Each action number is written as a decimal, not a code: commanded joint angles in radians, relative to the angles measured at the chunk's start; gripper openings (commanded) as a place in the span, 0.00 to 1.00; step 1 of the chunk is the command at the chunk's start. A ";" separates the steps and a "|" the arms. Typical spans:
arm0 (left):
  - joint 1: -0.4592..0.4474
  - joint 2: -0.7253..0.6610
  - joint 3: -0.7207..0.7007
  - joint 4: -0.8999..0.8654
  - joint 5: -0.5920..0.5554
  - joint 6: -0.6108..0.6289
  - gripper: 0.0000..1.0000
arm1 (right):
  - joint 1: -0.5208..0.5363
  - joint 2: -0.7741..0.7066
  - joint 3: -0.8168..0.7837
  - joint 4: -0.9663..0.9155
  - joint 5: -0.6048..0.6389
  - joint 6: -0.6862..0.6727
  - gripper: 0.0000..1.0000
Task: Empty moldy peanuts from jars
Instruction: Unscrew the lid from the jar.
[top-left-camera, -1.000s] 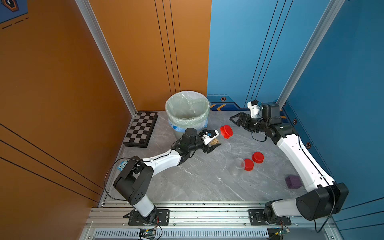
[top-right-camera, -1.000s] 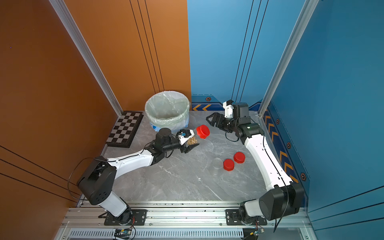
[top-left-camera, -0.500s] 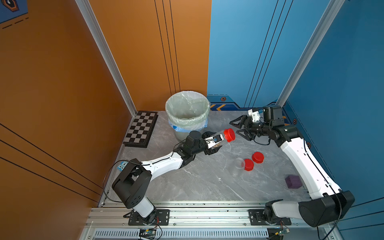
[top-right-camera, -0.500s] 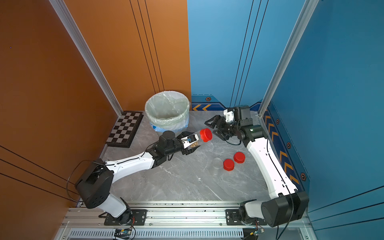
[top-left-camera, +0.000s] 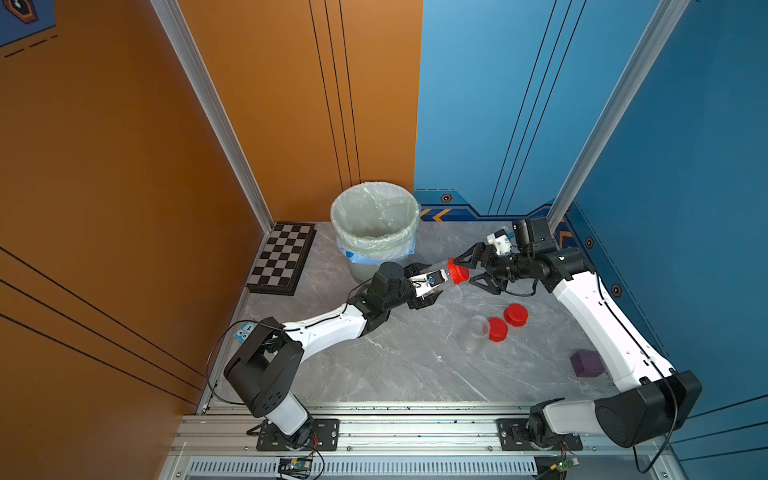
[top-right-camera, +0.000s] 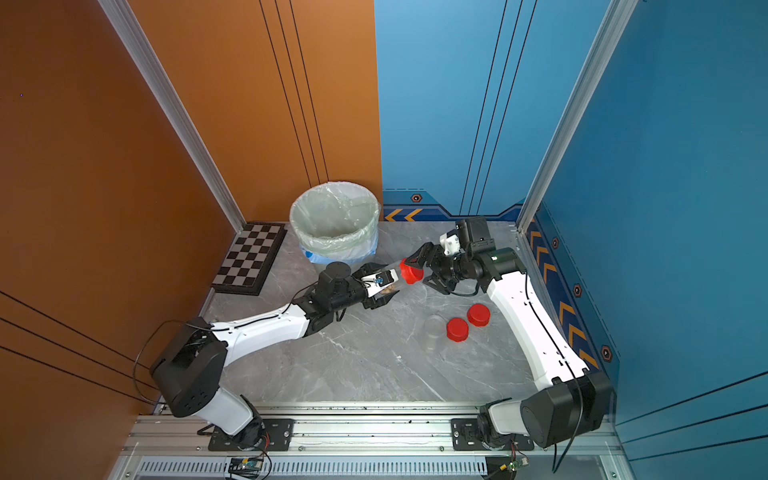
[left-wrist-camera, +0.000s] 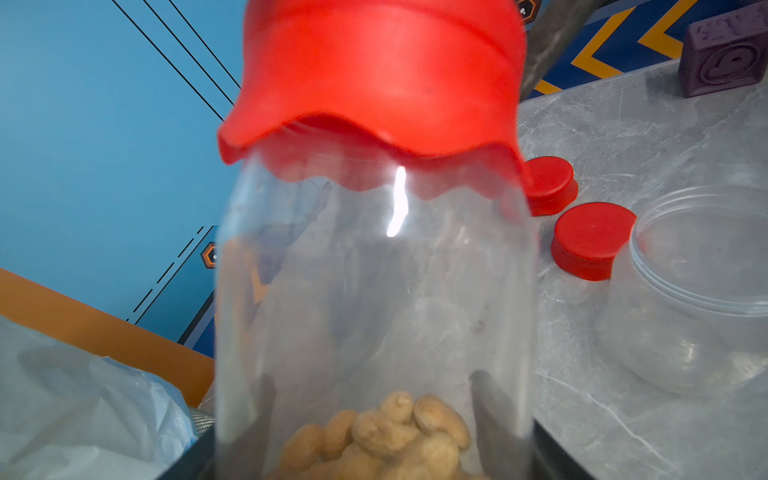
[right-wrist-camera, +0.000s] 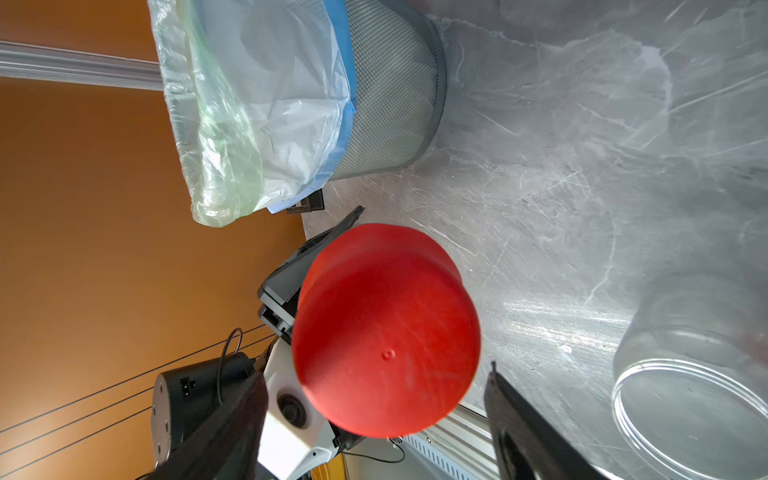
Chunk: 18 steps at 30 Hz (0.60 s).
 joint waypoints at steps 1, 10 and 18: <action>-0.012 0.005 0.021 -0.002 -0.010 0.014 0.46 | 0.007 0.036 -0.002 -0.015 0.018 -0.026 0.82; -0.015 -0.001 0.022 -0.015 -0.016 0.025 0.46 | 0.009 0.065 0.026 0.018 0.003 -0.032 0.76; -0.015 0.001 0.031 -0.017 -0.016 0.027 0.46 | 0.008 0.068 0.023 0.043 -0.031 -0.044 0.60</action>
